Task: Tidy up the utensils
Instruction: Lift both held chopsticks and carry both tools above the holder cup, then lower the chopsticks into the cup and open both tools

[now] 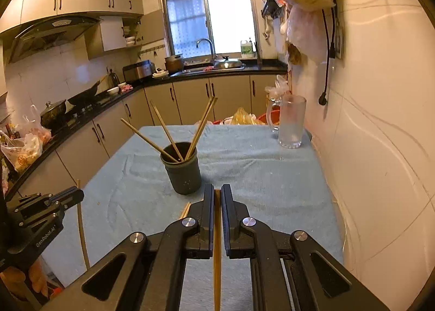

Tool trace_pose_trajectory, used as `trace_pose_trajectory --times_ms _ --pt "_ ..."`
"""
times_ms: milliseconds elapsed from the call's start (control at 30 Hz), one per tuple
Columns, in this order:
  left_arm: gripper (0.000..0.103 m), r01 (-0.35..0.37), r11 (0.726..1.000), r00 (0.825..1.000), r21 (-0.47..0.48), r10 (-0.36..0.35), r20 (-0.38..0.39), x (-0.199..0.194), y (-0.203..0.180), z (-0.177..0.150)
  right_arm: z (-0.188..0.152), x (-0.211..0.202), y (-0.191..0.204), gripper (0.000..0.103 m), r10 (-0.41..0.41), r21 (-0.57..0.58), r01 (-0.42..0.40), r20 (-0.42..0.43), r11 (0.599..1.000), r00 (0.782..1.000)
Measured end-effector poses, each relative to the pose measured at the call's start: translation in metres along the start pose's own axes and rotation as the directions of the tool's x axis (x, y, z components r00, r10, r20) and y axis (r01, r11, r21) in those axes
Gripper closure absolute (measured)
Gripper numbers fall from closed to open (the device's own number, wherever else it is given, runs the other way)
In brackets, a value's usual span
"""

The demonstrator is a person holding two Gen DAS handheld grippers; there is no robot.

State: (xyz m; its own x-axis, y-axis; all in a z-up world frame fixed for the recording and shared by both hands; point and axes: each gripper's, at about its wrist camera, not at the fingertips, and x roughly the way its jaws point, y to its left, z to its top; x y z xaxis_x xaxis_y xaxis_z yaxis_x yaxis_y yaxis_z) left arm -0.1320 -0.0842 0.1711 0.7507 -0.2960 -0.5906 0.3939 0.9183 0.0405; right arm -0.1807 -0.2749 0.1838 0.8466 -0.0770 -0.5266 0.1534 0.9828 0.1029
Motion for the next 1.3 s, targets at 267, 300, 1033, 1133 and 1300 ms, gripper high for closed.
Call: trace_pose_trajectory --times_ms 267,300,1033,1133,1300 --pt "0.098 -0.022 1.000 0.997 0.018 0.021 0.072 -0.021 -0.002 0.007 0.003 -0.007 0.009 0.097 0.009 -0.023 -0.008 0.034 1.000 0.999" --pt "0.098 -0.024 0.999 0.997 0.022 0.022 0.080 -0.023 -0.003 0.007 0.004 -0.007 0.009 0.097 0.010 -0.026 -0.010 0.038 1.000 0.999" --pt "0.098 0.008 0.999 0.988 0.031 -0.013 0.153 -0.020 -0.004 0.046 0.045 0.005 0.009 0.097 0.029 -0.016 -0.027 0.099 0.999 0.995" --pt "0.098 0.036 0.999 0.987 0.010 -0.037 0.154 -0.017 0.003 0.064 0.055 0.009 0.010 0.097 0.030 -0.016 -0.029 0.108 0.999 0.994" --pt "0.098 0.058 0.998 0.983 -0.014 -0.054 0.174 -0.012 0.013 0.101 0.080 0.017 0.015 0.097 0.027 -0.036 -0.022 0.136 0.999 0.990"
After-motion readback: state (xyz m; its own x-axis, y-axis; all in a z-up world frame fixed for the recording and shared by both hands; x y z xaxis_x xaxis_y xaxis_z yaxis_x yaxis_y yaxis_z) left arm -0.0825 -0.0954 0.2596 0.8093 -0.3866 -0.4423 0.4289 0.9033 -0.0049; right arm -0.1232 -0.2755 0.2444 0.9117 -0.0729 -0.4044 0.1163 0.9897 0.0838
